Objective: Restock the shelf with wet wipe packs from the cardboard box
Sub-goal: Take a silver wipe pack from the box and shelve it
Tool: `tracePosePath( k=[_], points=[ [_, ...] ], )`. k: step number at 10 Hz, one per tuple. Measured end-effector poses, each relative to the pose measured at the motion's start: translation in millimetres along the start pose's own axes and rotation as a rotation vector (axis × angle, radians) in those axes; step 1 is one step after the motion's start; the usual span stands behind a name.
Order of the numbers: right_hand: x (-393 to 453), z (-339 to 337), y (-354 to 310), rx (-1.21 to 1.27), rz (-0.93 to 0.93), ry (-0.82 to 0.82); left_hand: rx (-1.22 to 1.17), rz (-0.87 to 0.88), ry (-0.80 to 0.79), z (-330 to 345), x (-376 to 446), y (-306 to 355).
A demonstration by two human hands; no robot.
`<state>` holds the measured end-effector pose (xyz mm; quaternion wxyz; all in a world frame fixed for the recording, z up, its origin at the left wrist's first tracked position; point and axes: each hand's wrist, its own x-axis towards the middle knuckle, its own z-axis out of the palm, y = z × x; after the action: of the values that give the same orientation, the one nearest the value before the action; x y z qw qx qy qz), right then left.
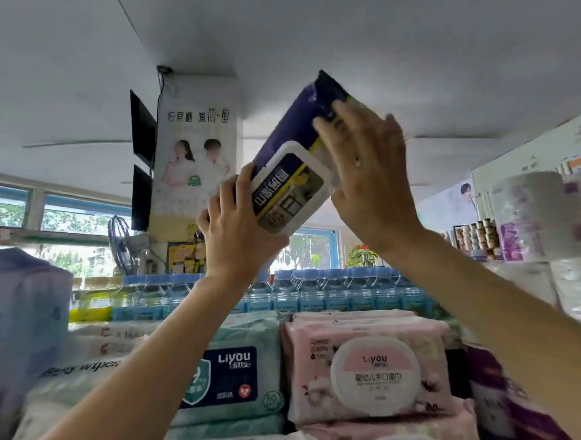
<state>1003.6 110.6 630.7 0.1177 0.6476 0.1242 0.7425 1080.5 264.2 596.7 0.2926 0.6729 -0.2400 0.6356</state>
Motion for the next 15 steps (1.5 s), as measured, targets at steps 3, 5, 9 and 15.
tracePosePath(
  k=[3, 5, 9, 15],
  points=[
    [18, -6, -47, 1.461, 1.426, 0.197, 0.184, 0.445, 0.119, -5, 14, 30],
    [-2, 3, -2, 0.644, 0.737, 0.027, -1.035, -0.322, -0.363, -37, 23, 0],
    [-41, 82, -32, 0.039, -0.187, -1.034, -0.220, -0.603, -0.790, 0, -22, -85],
    [-55, -39, -63, 0.035, 0.088, -1.203, -0.390, -0.275, -0.640, -69, -65, -17]
  ],
)
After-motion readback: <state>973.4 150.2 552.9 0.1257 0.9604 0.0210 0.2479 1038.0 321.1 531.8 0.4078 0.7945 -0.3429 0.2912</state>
